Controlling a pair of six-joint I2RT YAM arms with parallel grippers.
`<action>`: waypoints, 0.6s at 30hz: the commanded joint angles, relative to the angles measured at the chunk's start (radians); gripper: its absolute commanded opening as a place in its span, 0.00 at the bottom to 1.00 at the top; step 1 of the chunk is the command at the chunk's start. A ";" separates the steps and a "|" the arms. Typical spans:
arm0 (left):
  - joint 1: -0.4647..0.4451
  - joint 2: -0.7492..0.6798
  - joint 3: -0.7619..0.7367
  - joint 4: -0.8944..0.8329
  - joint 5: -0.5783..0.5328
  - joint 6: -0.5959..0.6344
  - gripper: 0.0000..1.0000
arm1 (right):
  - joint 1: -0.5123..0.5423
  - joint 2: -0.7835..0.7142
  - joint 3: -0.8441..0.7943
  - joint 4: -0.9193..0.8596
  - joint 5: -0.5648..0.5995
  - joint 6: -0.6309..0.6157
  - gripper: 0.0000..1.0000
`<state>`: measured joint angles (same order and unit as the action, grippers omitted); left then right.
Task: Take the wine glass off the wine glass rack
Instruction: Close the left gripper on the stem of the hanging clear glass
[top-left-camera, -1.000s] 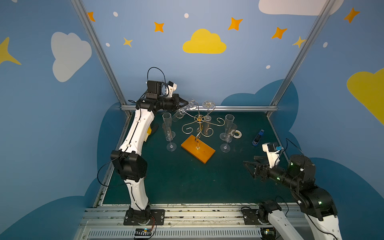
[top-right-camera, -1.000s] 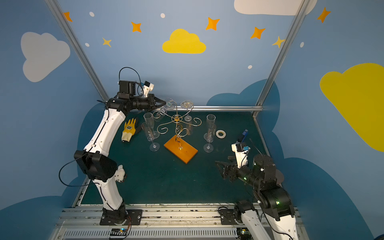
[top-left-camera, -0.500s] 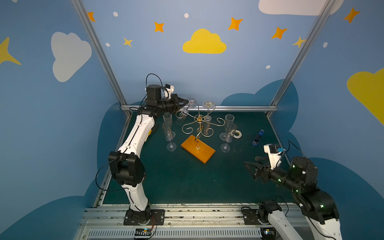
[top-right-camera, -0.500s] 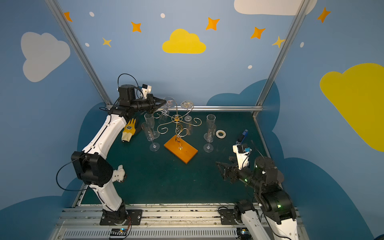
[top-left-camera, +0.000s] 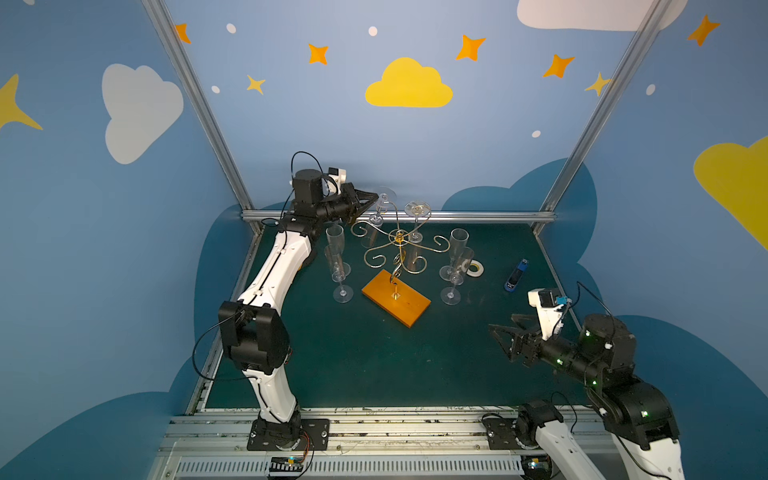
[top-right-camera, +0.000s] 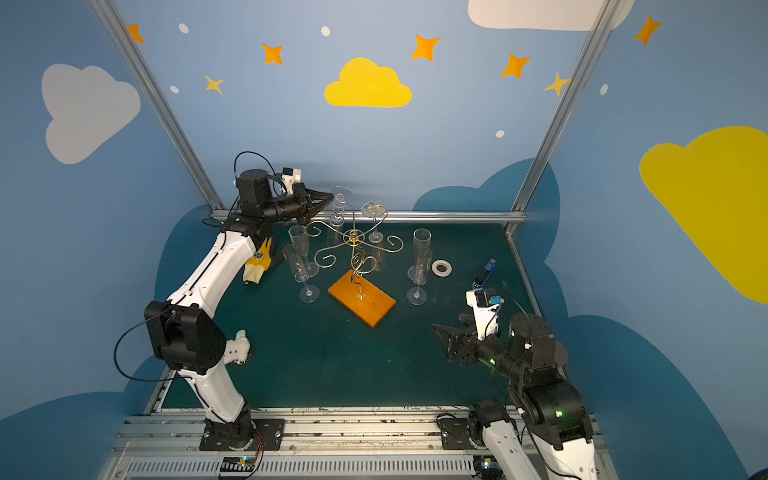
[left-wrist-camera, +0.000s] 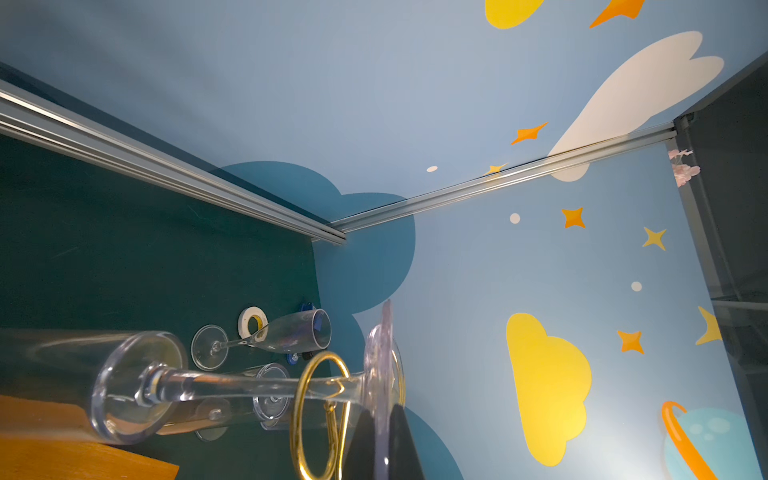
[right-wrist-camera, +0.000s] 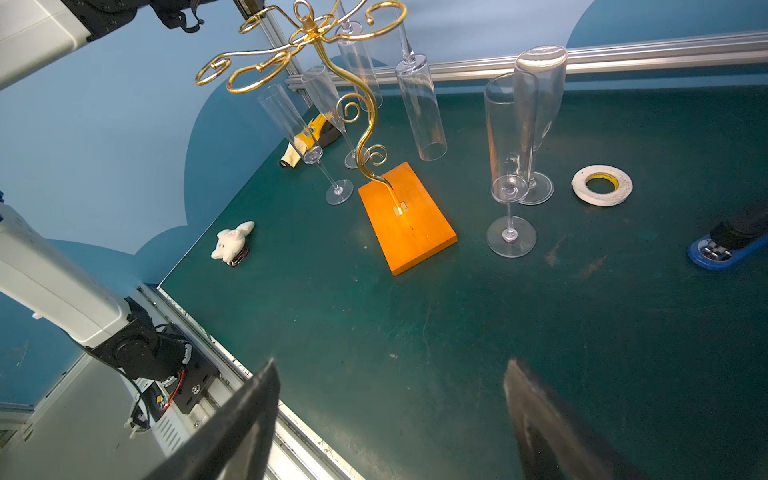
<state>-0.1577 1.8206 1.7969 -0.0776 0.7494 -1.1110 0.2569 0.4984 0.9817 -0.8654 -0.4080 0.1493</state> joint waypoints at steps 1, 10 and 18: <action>-0.007 -0.024 0.023 0.062 0.017 -0.024 0.03 | 0.002 -0.009 0.005 -0.009 0.004 -0.004 0.84; -0.028 -0.012 0.028 0.093 0.048 -0.067 0.03 | 0.003 -0.006 0.006 -0.001 0.001 -0.002 0.84; -0.041 0.013 0.054 0.101 0.073 -0.084 0.03 | 0.002 -0.010 0.003 -0.007 0.004 -0.001 0.84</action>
<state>-0.1917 1.8214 1.8103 -0.0242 0.7902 -1.1904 0.2569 0.4984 0.9817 -0.8661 -0.4080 0.1497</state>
